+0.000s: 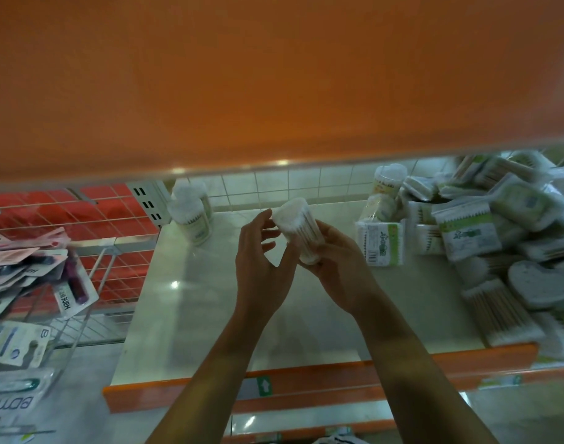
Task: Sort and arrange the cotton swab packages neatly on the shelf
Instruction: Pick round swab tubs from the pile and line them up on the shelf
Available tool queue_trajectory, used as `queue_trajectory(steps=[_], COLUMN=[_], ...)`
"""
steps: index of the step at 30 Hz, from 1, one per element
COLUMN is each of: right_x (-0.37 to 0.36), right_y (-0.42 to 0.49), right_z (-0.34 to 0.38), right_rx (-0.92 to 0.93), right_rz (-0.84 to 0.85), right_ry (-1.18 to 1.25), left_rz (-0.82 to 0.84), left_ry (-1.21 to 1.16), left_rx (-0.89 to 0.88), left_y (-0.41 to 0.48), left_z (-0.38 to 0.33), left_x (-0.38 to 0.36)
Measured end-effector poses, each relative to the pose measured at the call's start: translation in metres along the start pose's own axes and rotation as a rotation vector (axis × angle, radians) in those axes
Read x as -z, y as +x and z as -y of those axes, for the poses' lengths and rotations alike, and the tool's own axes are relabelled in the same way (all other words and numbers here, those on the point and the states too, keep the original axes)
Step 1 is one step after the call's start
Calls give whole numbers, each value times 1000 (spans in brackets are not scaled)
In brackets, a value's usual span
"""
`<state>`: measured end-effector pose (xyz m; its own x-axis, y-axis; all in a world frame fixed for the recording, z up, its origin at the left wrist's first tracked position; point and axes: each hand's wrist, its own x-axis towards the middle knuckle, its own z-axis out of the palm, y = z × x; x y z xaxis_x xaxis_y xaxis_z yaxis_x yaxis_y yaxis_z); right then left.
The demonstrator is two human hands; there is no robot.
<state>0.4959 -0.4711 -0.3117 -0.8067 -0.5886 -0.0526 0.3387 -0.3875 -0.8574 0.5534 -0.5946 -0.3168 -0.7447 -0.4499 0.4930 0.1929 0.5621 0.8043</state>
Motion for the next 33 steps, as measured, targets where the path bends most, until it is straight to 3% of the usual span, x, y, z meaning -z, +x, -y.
queue_trajectory(steps=[11, 17, 20, 28, 33], right_x=[-23, -26, -26, -41, -51], right_y=[-2, -1, -1, 1, 4], right_z=[-9, -17, -21, -27, -33], right_rx=[-122, -169, -196, -203, -191], right_rz=[72, 95, 71, 9, -35], right_ry=[95, 122, 67, -149, -340], left_rz=[77, 72, 21, -47, -91], left_ry=[-227, -161, -85, -179, -70], left_rx=[47, -5, -42, 133, 74], left_y=[-10, -12, -10, -16, -18], left_z=[-8, -1, 5, 0, 14], left_x=[9, 20, 28, 39, 52])
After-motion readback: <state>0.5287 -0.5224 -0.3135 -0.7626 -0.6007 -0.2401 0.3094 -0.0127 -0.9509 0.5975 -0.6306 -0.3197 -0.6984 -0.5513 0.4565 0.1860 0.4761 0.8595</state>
